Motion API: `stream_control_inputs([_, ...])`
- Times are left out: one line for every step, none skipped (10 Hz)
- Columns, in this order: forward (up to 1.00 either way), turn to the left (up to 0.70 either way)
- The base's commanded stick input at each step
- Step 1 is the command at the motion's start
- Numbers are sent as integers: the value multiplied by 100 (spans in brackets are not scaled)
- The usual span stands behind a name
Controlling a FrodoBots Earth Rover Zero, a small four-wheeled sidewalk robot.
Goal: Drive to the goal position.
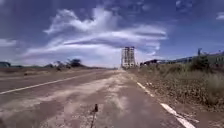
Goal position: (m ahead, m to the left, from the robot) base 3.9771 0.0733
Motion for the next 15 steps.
stream_control_inputs([100, 0])
stream_control_inputs([100, 0])
stream_control_inputs([100, 0])
stream_control_inputs([100, 0])
stream_control_inputs([100, -1])
stream_control_inputs([100, -3])
stream_control_inputs([100, -5])
stream_control_inputs([100, -7])
stream_control_inputs([100, -10])
stream_control_inputs([100, -12])
stream_control_inputs([100, -14])
stream_control_inputs([100, -16])
stream_control_inputs([100, -17])
stream_control_inputs([100, -13])
stream_control_inputs([100, -9])
